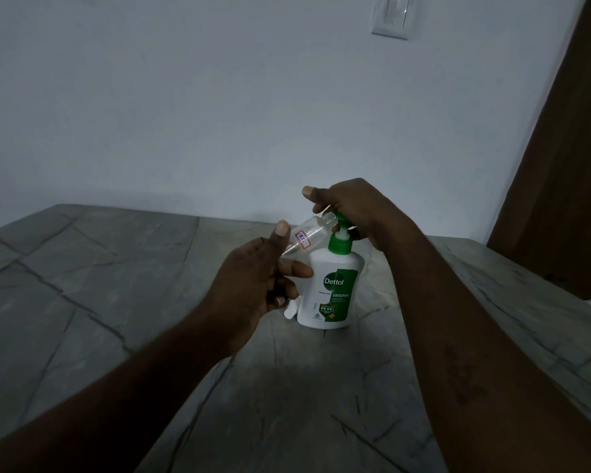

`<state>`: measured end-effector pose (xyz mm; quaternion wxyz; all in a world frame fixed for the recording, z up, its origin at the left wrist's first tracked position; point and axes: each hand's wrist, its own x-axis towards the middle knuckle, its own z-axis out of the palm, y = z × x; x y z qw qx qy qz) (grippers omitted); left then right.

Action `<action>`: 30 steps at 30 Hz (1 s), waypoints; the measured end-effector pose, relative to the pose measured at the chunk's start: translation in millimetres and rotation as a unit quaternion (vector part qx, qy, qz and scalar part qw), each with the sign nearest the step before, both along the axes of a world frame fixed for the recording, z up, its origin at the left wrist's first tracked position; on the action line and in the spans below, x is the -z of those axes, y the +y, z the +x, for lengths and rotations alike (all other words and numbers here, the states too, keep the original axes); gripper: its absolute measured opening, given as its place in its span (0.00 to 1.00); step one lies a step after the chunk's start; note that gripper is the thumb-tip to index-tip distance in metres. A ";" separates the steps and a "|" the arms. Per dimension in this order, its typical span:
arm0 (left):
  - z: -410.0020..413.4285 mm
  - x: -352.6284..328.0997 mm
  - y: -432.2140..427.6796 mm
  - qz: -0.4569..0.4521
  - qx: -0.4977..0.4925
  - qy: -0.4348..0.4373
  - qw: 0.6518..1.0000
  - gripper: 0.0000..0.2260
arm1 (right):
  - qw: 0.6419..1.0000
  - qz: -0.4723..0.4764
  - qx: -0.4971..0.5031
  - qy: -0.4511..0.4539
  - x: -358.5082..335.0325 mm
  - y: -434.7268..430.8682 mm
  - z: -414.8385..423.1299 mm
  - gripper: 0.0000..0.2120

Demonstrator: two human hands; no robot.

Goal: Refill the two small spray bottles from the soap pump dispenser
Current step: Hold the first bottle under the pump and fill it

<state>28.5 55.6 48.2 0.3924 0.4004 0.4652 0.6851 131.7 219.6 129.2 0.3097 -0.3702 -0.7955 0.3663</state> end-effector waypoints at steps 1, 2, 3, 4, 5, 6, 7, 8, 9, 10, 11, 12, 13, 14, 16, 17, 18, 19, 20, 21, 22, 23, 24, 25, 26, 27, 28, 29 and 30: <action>-0.2 0.0 0.0 0.004 -0.001 0.004 1.000 0.22 | 1.000 0.009 0.003 0.002 -0.8 1.0 0.4 0.21; -0.3 -0.5 0.0 0.007 -0.002 0.008 1.000 0.22 | 1.000 0.008 0.005 0.001 -1.2 1.9 0.9 0.21; -0.7 -0.8 0.0 0.009 -0.003 0.012 1.000 0.22 | 1.000 -0.001 0.006 0.000 -1.4 2.3 1.2 0.20; -0.9 -1.3 -0.4 0.010 -0.003 0.015 1.000 0.22 | 1.000 -0.012 0.003 0.001 -1.2 2.6 1.2 0.19; -1.1 -1.6 -0.7 0.011 -0.003 0.016 1.000 0.23 | 1.000 -0.022 0.000 0.002 -0.6 2.9 1.2 0.18; -1.0 -1.8 -0.5 0.011 -0.002 0.016 1.000 0.23 | 1.000 -0.028 -0.002 0.000 -0.1 3.6 1.0 0.18; -0.8 -1.4 -0.7 0.011 -0.002 0.012 1.000 0.24 | 0.999 -0.032 -0.001 -0.006 1.0 4.5 0.7 0.19; -0.4 -0.9 -0.4 0.011 -0.002 0.006 1.000 0.24 | 0.999 -0.038 0.000 -0.015 2.1 5.2 0.4 0.20; -0.1 -0.2 -0.1 0.009 -0.002 -0.001 1.000 0.25 | 0.999 -0.045 0.000 -0.027 3.4 5.2 -0.2 0.20; 0.1 0.4 0.1 0.007 -0.003 -0.006 1.000 0.26 | 0.998 -0.054 0.000 -0.036 4.7 5.7 -0.5 0.20; 0.1 1.0 0.5 0.003 -0.004 -0.008 1.000 0.26 | 0.997 -0.062 0.000 -0.044 5.4 6.3 -0.6 0.19; 0.1 1.3 0.9 0.000 -0.006 -0.008 1.000 0.26 | 0.997 -0.065 -0.001 -0.050 5.7 6.7 -0.4 0.17; -0.1 1.7 1.0 -0.002 -0.007 -0.006 1.000 0.26 | 0.997 -0.065 -0.002 -0.053 5.8 6.6 -0.1 0.16; 0.0 1.8 1.0 -0.003 -0.008 -0.004 1.000 0.26 | 0.997 -0.061 -0.002 -0.052 6.1 6.7 0.1 0.17; 0.6 2.5 0.8 -0.004 -0.009 -0.003 1.000 0.27 | 0.998 -0.044 -0.002 -0.044 7.0 6.8 -0.1 0.22; 1.2 3.1 0.4 -0.003 -0.010 -0.004 1.000 0.28 | 0.999 -0.027 -0.001 -0.040 7.1 6.5 -0.4 0.23; 1.5 3.6 0.5 -0.001 -0.010 -0.003 1.000 0.28 | 0.999 -0.006 0.003 -0.038 6.7 6.1 -0.9 0.24; 1.4 3.9 0.4 0.003 -0.010 -0.002 1.000 0.28 | 0.999 0.016 0.009 -0.033 5.3 5.5 -1.3 0.24; 1.2 3.7 0.2 0.008 -0.010 -0.002 1.000 0.27 | 0.999 0.036 0.017 -0.021 3.2 5.4 -1.2 0.25; 1.2 2.9 0.1 0.013 -0.009 -0.002 1.000 0.26 | 0.998 0.056 0.026 -0.004 0.7 5.6 -1.0 0.25; 1.1 1.7 -0.2 0.018 -0.008 -0.002 1.000 0.26 | 0.996 0.076 0.035 0.013 -1.8 5.9 -0.7 0.24; 1.0 0.5 -0.3 0.022 -0.008 -0.003 1.000 0.26 | 0.995 0.093 0.041 0.024 -3.5 5.7 -0.4 0.23; 1.1 -0.6 -0.2 0.024 -0.009 -0.006 1.000 0.27 | 0.993 0.103 0.040 0.032 -4.4 4.8 0.1 0.23; 1.1 -1.5 -0.5 0.026 -0.010 -0.008 1.000 0.27 | 0.993 0.103 0.034 0.038 -4.4 3.7 0.6 0.23; 1.2 -2.1 -0.7 0.026 -0.010 -0.006 1.000 0.28 | 0.994 0.093 0.026 0.045 -4.0 2.1 1.1 0.23; 1.3 -1.9 -1.0 0.026 -0.011 -0.003 1.000 0.28 | 0.996 0.074 0.021 0.053 -3.6 -0.1 1.7 0.24; 1.2 -1.4 -1.0 0.027 -0.010 0.000 1.000 0.28 | 0.997 0.049 0.019 0.065 -3.4 -1.5 1.9 0.27; 1.4 -1.0 -1.0 0.027 -0.010 0.001 1.000 0.27 | 0.996 0.018 0.020 0.080 -3.9 -3.0 2.0 0.29; 2.1 -0.5 -0.9 0.026 -0.010 0.001 1.000 0.27 | 0.995 -0.011 0.023 0.095 -3.9 -3.8 1.6 0.31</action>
